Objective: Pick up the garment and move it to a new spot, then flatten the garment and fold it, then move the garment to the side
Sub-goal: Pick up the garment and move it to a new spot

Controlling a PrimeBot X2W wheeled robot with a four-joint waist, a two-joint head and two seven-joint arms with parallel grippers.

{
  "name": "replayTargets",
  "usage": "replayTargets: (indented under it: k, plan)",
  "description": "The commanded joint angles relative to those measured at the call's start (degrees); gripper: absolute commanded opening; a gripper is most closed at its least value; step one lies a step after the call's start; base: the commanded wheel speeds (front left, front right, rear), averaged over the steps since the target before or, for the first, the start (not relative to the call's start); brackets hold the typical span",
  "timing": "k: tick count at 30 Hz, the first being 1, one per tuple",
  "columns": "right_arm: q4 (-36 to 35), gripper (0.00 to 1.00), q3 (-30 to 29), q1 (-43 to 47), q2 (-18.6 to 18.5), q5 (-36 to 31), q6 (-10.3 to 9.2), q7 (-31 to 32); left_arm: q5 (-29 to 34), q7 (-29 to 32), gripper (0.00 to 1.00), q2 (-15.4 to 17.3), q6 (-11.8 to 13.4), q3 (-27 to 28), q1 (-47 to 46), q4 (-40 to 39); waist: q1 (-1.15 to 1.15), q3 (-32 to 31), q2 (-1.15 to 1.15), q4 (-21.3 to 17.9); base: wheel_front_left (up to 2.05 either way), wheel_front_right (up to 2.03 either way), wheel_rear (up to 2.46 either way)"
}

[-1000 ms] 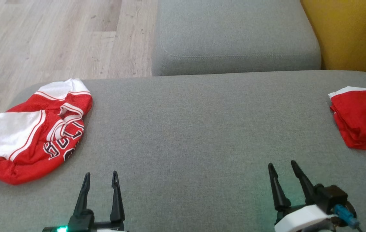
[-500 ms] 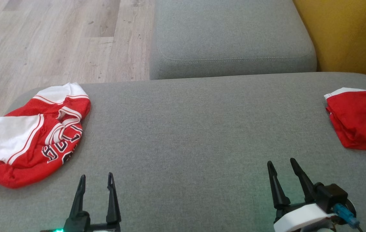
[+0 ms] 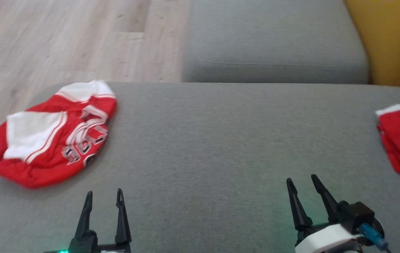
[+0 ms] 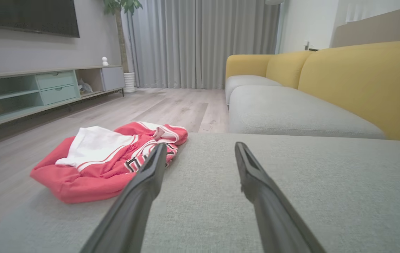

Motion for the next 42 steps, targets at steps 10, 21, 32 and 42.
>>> replayTargets:
  k: [10,21,32,42]
  plan:
    - [-2.3,1.0,2.32,-2.2,-0.12,0.81,-0.04,-0.63,0.75,-0.29,1.0,-0.14,0.41,4.77,-1.61,-2.67,0.0,1.57,0.0,13.05,0.0,0.0,0.0]
    - [-3.41,1.0,1.78,-3.6,-1.13,-1.29,-0.04,-0.63,1.98,-0.29,1.0,1.09,-0.42,12.58,-6.7,-6.88,0.0,9.34,0.0,18.64,0.0,0.0,0.0]
    - [-6.54,1.0,1.27,-10.84,-12.06,-3.24,-0.04,-0.63,3.21,-0.28,1.0,6.51,-6.18,13.82,-34.67,6.45,0.0,26.51,0.0,16.99,0.0,0.0,0.0]
    - [-11.28,1.0,0.52,-15.8,-19.59,-3.91,-0.04,-0.63,-2.22,16.63,1.0,11.09,-9.72,16.59,-62.26,43.36,0.0,36.13,0.0,12.79,0.0,0.0,0.0]
